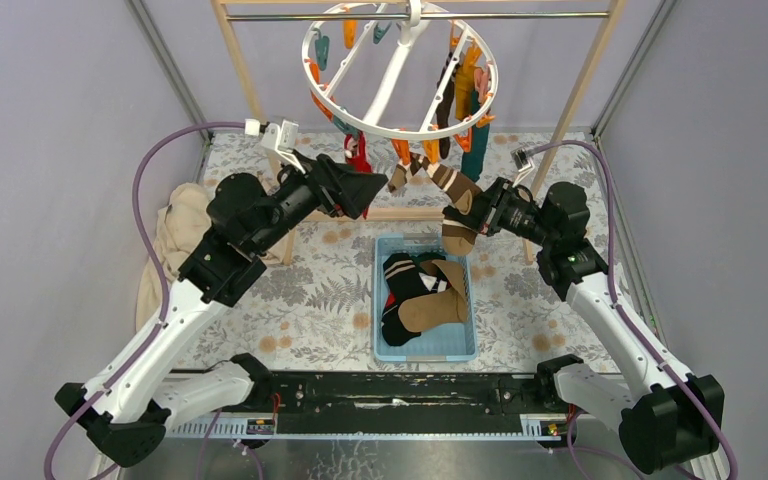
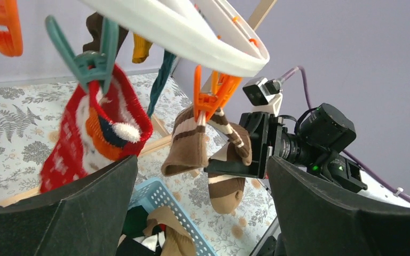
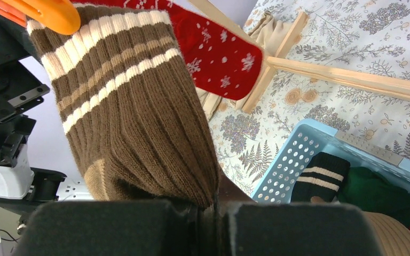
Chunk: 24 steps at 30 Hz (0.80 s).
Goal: Remove the socks clipped to the hanger
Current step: Remove the sock from the hanger.
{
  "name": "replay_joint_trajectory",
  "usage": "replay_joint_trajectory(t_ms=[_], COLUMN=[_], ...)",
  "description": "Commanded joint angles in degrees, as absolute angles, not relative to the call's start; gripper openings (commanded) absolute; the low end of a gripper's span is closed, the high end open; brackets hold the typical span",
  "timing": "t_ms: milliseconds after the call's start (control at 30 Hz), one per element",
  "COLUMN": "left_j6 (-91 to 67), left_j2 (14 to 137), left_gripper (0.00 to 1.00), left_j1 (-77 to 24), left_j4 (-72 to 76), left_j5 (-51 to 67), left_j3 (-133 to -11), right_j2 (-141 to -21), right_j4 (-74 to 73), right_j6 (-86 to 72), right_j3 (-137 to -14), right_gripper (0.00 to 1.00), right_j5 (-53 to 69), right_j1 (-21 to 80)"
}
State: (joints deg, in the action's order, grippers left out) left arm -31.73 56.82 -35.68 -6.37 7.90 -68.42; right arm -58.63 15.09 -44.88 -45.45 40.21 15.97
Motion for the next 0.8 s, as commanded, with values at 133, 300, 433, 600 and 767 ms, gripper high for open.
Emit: replay_joint_trajectory(t_ms=[133, 300, 433, 600, 767], left_j6=[-29.66, -29.27, -26.31, -21.53, -19.31], left_j2=[57.12, 57.64, 58.62, 60.58, 61.85], left_gripper=[0.97, 0.96, 0.88, 0.75, 0.69], left_j1=[-39.49, -40.32, -40.72, -41.71, -42.15], left_j4=[-10.67, -9.04, -4.75, -2.86, -0.65], left_j5=[0.18, 0.91, 2.77, 2.63, 2.45], left_j3=[-75.64, -75.56, -73.68, -73.36, -72.80], right_j2=[-57.57, -57.39, -57.38, -57.22, -57.22], right_j4=[15.86, 16.04, 16.00, 15.70, 15.74], right_j6=[-45.34, -45.46, -45.61, -45.61, -45.66], right_j3=[-46.37, -46.34, -46.36, -46.41, -46.24], right_gripper=[0.00, 0.00, 0.00, 0.00, 0.00], right_j5=[41.58, 41.48, 41.57, 41.60, 41.56], right_j1=[15.82, 15.82, 15.76, 15.82, 15.82])
